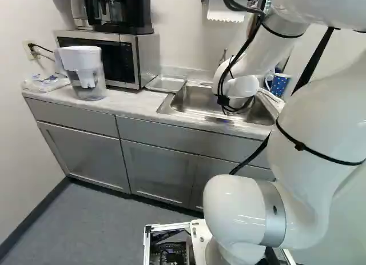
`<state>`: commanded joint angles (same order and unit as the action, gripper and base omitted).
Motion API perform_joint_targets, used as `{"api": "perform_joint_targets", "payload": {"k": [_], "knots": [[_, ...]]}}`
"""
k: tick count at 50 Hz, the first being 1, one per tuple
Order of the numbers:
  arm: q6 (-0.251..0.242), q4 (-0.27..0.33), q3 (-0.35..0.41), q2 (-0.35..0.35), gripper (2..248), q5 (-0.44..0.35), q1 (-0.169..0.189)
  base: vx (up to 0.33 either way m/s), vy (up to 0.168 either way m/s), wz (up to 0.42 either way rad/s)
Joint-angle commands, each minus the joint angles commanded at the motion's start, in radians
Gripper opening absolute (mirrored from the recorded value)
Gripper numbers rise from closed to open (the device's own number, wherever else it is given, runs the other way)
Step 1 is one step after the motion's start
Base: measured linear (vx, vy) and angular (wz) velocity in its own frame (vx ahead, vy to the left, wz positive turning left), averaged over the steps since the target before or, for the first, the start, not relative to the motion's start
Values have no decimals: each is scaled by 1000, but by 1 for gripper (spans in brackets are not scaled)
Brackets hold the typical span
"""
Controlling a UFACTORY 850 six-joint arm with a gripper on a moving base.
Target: Rinse the cup and place it in the tray
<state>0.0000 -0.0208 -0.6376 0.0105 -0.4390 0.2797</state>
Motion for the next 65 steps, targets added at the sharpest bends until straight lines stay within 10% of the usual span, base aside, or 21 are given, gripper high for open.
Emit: {"api": "perform_joint_targets", "payload": {"k": [65], "knots": [[0, 0, 0, 0, 124, 0, 0, 0, 0, 0]]}}
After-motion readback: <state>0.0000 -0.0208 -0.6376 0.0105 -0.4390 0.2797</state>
